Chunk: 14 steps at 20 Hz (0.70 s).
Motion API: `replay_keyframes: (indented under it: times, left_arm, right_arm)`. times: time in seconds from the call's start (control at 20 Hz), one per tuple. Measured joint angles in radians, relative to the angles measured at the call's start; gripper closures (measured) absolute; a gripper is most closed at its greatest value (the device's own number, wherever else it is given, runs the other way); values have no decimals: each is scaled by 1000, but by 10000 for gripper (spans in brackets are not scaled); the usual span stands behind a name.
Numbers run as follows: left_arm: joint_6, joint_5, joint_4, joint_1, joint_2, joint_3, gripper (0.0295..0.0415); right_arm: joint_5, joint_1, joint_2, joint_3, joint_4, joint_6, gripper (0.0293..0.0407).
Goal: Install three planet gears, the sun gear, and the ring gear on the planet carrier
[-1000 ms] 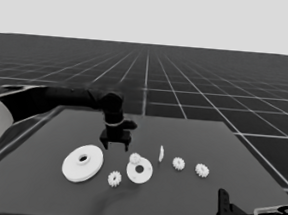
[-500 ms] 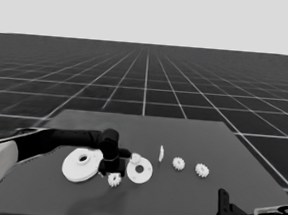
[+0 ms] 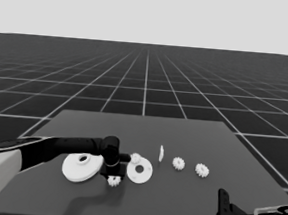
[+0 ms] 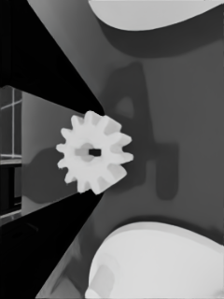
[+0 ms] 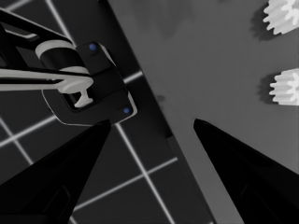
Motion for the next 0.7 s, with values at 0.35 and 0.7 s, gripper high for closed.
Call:
replay_keyframes:
  times: [0.35, 0.7]
  left_arm:
    - [0, 0, 0, 0, 0, 0, 398]
    - [-121, 66, -458, -462, -39, 177, 398]
  right_arm:
    - [0, 0, 0, 0, 0, 0, 315]
    - [0, 0, 0, 0, 0, 0, 315]
